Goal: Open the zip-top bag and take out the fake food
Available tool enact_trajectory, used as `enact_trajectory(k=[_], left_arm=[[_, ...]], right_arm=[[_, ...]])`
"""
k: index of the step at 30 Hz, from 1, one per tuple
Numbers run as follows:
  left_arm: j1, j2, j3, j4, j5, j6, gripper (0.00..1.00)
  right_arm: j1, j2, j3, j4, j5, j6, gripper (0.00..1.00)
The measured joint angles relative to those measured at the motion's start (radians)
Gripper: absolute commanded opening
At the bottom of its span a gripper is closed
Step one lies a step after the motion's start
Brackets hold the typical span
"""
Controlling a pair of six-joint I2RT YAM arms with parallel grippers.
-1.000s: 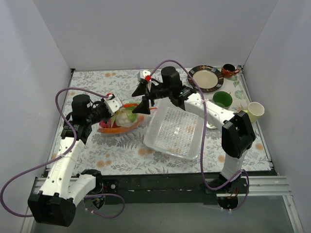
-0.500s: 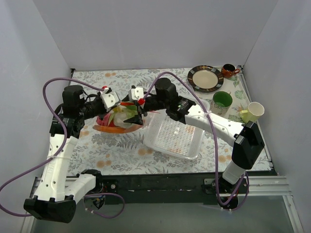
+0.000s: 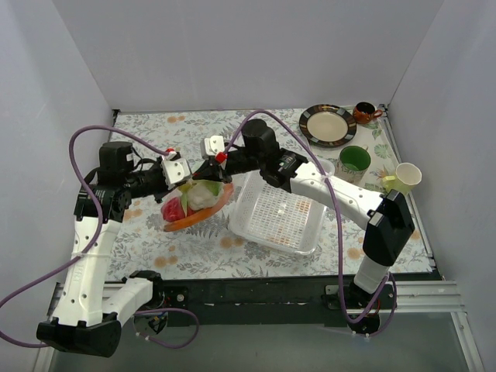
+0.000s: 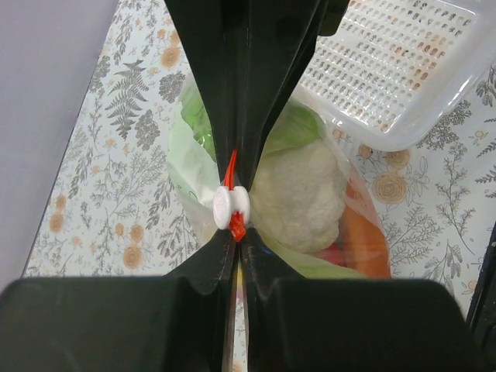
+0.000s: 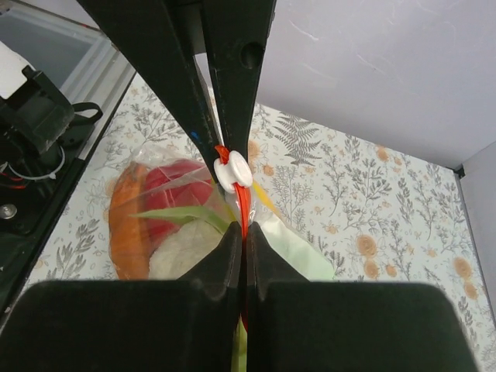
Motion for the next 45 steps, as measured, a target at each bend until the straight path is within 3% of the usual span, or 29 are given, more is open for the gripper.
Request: enact_trajectory(k=[6, 9, 12, 13, 17, 22, 25, 28, 40, 45], left_arm=[[0.000, -0.001, 0.000, -0.026, -0.002, 0.037, 0.00], [0.000, -0.005, -0.014, -0.018, -0.006, 0.050, 0.14], [0.000, -0.010, -0.034, 0.002, -0.014, 0.032, 0.21], [0.000, -0.010, -0.037, 0.014, -0.016, 0.006, 0.29], [0.000, -0.010, -0.037, 0.112, 0.003, -0.162, 0.31], [0.001, -0.010, -0.036, 0.196, 0.034, -0.306, 0.28], [0.002, -0.010, -0.042, 0.208, 0.043, -0.328, 0.20], [0.003, -0.010, -0.055, 0.209, 0.050, -0.323, 0.15], [0.001, -0.020, -0.104, 0.206, 0.075, -0.232, 0.15], [0.000, -0.032, -0.178, 0.296, 0.072, -0.227, 0.03]], right_arm=[[0.003, 0.001, 0.007, -0.029, -0.008, -0.002, 0.01], [0.004, 0.003, 0.015, -0.048, -0.008, -0.002, 0.01], [0.003, 0.014, 0.035, -0.080, 0.003, 0.000, 0.01], [0.002, 0.019, 0.042, -0.085, 0.006, 0.000, 0.01], [-0.002, 0.029, 0.067, -0.098, 0.032, -0.002, 0.01], [-0.006, 0.029, 0.080, -0.101, 0.043, -0.002, 0.01], [-0.010, 0.029, 0.081, -0.101, 0.049, -0.002, 0.01], [-0.011, 0.029, 0.081, -0.107, 0.057, -0.005, 0.01], [-0.011, 0.017, 0.081, -0.137, 0.078, -0.019, 0.01], [-0.011, 0.010, 0.077, -0.142, 0.071, -0.001, 0.01]])
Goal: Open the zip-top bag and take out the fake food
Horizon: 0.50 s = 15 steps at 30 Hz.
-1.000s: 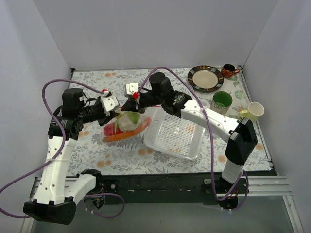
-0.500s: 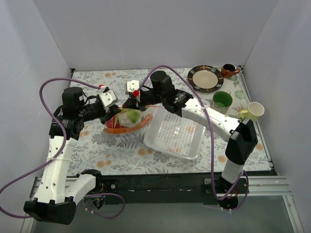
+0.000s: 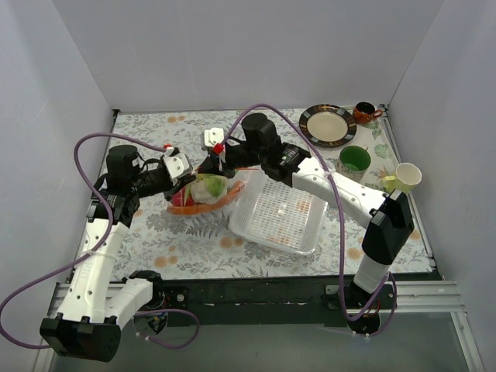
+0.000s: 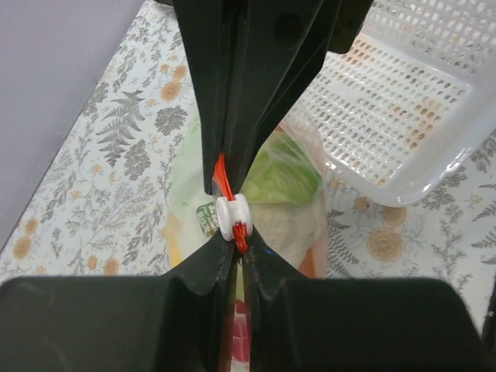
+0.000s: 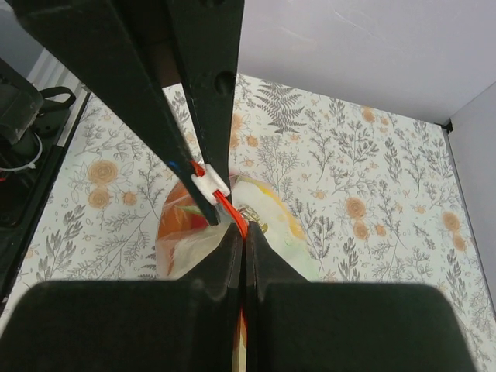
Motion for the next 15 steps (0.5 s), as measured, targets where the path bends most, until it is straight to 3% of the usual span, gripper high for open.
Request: enact_trajectory(k=[5, 9, 10, 11, 13, 14, 15], left_arm=[[0.000, 0.030, -0.023, 0.106, -0.017, -0.009, 0.00], [-0.001, 0.075, 0.023, 0.083, -0.002, 0.021, 0.00], [-0.001, 0.090, 0.050, 0.055, 0.003, 0.037, 0.00], [-0.001, 0.106, 0.080, 0.025, 0.010, 0.054, 0.00], [0.000, 0.143, 0.150, -0.060, 0.023, 0.101, 0.00], [0.003, 0.159, 0.180, -0.097, 0.023, 0.125, 0.00], [0.009, 0.175, 0.212, -0.145, 0.023, 0.150, 0.00]], right_arm=[[-0.014, -0.010, -0.012, -0.001, 0.001, 0.008, 0.01], [-0.018, -0.035, -0.045, 0.004, 0.006, 0.007, 0.01], [-0.017, -0.046, -0.058, 0.012, 0.008, 0.006, 0.13], [-0.016, -0.054, -0.068, 0.017, 0.009, 0.005, 0.58], [-0.012, -0.071, -0.076, 0.023, 0.014, 0.007, 0.76], [-0.012, -0.077, -0.078, 0.031, 0.016, 0.005, 0.98], [-0.010, -0.087, -0.079, 0.042, 0.017, 0.006, 0.98]])
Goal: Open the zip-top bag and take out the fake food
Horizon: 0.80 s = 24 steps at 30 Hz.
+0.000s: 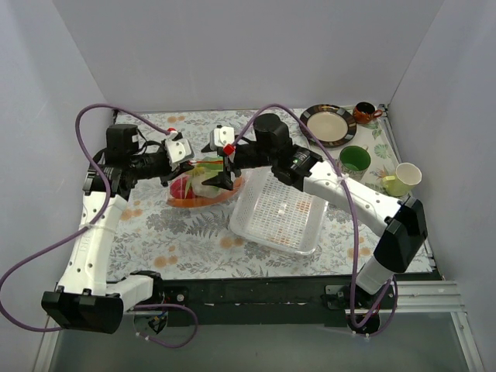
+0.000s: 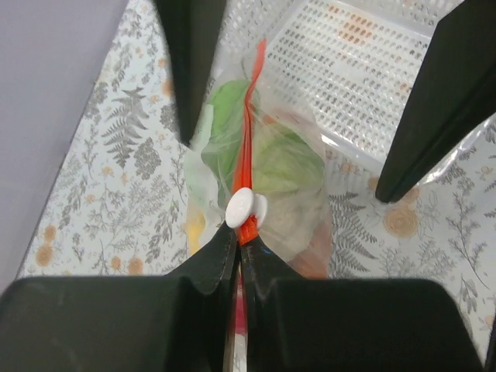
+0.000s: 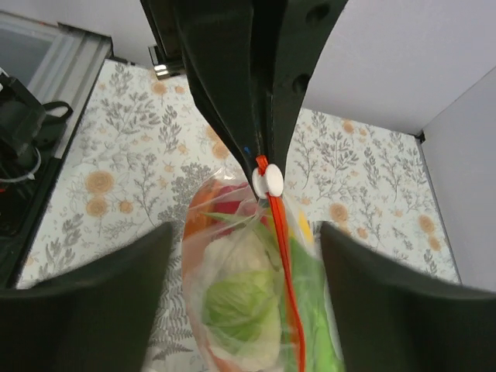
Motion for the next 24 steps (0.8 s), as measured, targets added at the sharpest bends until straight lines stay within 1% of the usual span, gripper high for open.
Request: enact_trajectory(k=[3, 6, 9, 10, 12, 13, 14, 15, 16, 21, 22, 23, 24], left_arm=[[0.011, 0.032, 0.053, -0.113, -0.003, 0.069, 0.00], [0.012, 0.037, 0.060, -0.198, -0.005, 0.114, 0.00], [0.012, 0.037, 0.061, -0.245, -0.006, 0.134, 0.00], [0.012, 0.037, 0.061, -0.257, -0.005, 0.138, 0.00], [0.012, 0.037, 0.066, -0.275, -0.003, 0.144, 0.00], [0.012, 0.037, 0.072, -0.283, -0.003, 0.146, 0.00], [0.012, 0.037, 0.078, -0.290, -0.003, 0.148, 0.00], [0.012, 0.037, 0.086, -0.295, -0.002, 0.151, 0.00], [0.012, 0.037, 0.094, -0.302, -0.002, 0.154, 0.00], [0.012, 0.037, 0.100, -0.310, -0.003, 0.166, 0.00], [0.012, 0.036, 0.100, -0.309, -0.003, 0.167, 0.00], [0.012, 0.036, 0.100, -0.309, -0.003, 0.167, 0.00], [0.012, 0.036, 0.100, -0.308, -0.003, 0.166, 0.00]], right_arm=[[0.001, -0.026, 0.000, 0.037, 0.002, 0.003, 0.98], [0.003, -0.039, 0.000, 0.069, 0.002, 0.004, 0.98], [0.004, -0.041, 0.000, 0.087, 0.000, -0.002, 0.98], [0.004, -0.041, 0.000, 0.086, -0.002, -0.005, 0.97], [0.004, -0.038, 0.000, 0.087, -0.007, -0.010, 0.86], [0.004, -0.035, 0.001, 0.087, -0.011, -0.014, 0.77], [0.004, -0.027, 0.004, 0.085, -0.018, -0.018, 0.57], [0.004, -0.016, 0.012, 0.083, -0.027, -0.023, 0.52], [0.004, -0.003, 0.021, 0.081, -0.034, -0.029, 0.50], [0.005, 0.050, 0.048, 0.076, -0.063, -0.011, 0.50], [0.005, 0.056, 0.052, 0.075, -0.066, -0.006, 0.54], [0.005, 0.062, 0.055, 0.075, -0.070, -0.001, 0.60], [0.005, 0.064, 0.058, 0.075, -0.072, 0.004, 0.61]])
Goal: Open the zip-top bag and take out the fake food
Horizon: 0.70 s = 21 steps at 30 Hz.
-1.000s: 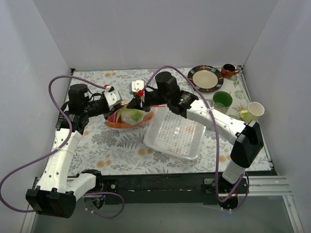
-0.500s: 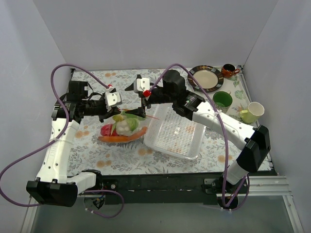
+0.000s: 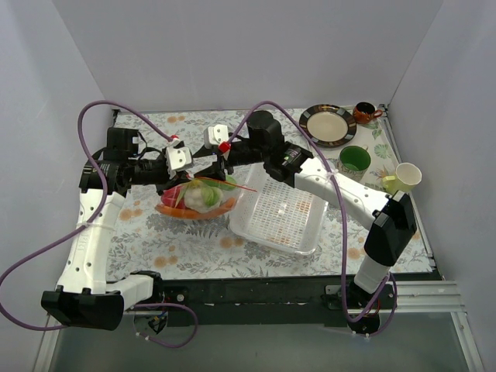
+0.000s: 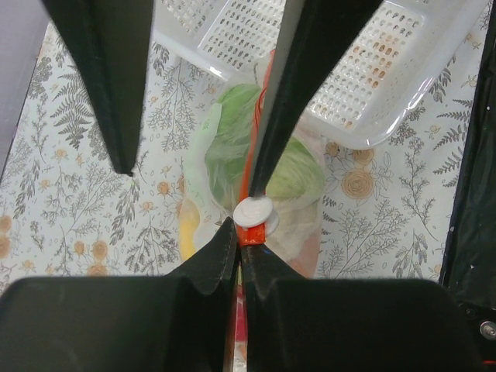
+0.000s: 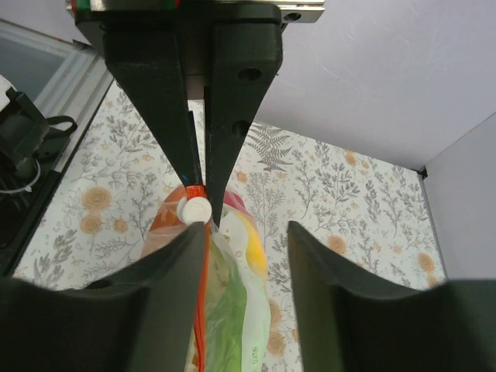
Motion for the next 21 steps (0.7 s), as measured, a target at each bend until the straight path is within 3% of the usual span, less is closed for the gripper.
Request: enact_trajectory(k=[5, 21], left_arm=[[0.000, -0.003, 0.000, 0.011, 0.000, -0.007, 0.00], [0.000, -0.016, -0.019, 0.055, -0.005, -0.027, 0.00]], right_arm=[[0.000, 0.003, 0.011, 0.002, -0.013, 0.017, 0.63], [0.010, -0.021, -0.053, 0.008, -0.050, 0.032, 0.57]])
